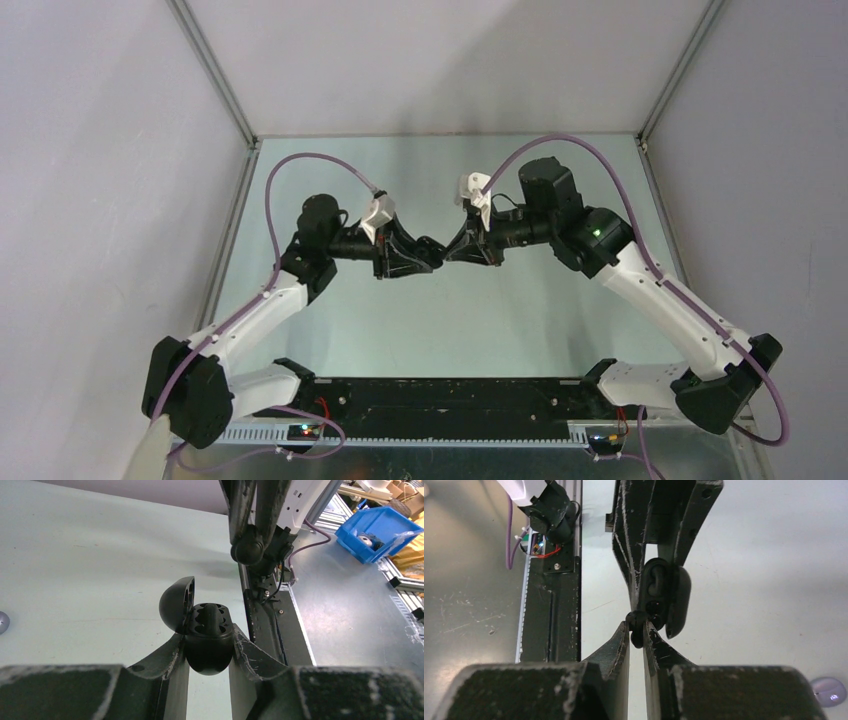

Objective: Insert the wireless bluetooth earbuds into the charging case
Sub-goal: Place the earbud in the charging case.

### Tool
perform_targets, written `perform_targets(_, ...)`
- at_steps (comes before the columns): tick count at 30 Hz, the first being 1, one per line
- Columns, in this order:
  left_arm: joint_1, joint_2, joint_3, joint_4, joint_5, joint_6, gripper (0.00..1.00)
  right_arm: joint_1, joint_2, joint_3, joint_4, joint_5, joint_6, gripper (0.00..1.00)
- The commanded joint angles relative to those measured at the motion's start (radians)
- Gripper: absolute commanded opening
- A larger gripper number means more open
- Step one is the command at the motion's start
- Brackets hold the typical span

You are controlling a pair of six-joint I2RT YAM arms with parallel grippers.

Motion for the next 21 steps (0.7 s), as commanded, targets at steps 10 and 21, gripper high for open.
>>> perform_targets(10, 0.014, -0.032, -0.021, 0.113, 0.005, -0.07, 0.0, 0.055, 0.018, -0.029, 0.059, 0.013, 0.0, 0.14)
perform_targets(21, 0.014, -0.042, -0.017, 0.027, -0.02, 0.024, 0.0, 0.027, -0.032, -0.029, 0.054, 0.028, -0.011, 0.14)
